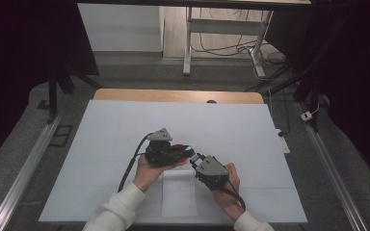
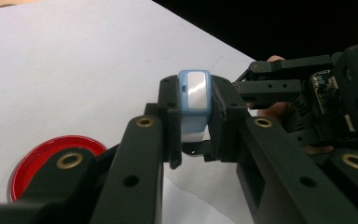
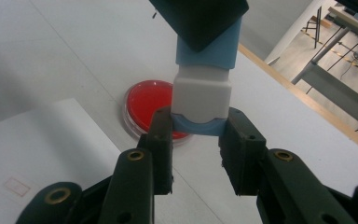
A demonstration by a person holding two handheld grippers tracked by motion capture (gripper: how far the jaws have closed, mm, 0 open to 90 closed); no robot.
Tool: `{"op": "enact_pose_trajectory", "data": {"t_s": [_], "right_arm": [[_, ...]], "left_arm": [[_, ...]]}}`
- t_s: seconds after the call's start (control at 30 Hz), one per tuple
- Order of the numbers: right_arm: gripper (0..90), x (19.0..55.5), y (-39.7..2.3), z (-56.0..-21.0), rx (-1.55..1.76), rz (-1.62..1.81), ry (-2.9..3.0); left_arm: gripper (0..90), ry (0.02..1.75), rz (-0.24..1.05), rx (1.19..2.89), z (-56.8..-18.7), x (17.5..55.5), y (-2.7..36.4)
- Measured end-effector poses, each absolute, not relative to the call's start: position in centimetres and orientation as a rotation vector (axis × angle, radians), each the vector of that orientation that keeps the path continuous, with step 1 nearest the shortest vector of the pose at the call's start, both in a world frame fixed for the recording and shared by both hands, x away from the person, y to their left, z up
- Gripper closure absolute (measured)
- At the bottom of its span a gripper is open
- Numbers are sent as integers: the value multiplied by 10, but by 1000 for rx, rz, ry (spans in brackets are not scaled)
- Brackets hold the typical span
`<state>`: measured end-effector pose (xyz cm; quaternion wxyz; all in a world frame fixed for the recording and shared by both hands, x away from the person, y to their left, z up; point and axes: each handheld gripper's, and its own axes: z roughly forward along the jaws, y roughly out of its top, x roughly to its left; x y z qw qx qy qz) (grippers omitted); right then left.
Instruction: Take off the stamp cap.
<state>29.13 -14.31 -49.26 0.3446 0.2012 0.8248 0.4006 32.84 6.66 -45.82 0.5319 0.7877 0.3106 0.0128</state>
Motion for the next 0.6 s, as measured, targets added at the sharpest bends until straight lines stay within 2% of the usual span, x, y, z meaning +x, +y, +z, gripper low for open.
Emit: {"op": "enact_pose_trajectory", "data": {"t_s": [0.6], "right_arm": [[658, 289, -144, -494, 602, 1107, 2119]], "left_arm": [[755, 744, 23, 1862, -458, 328, 66]]}}
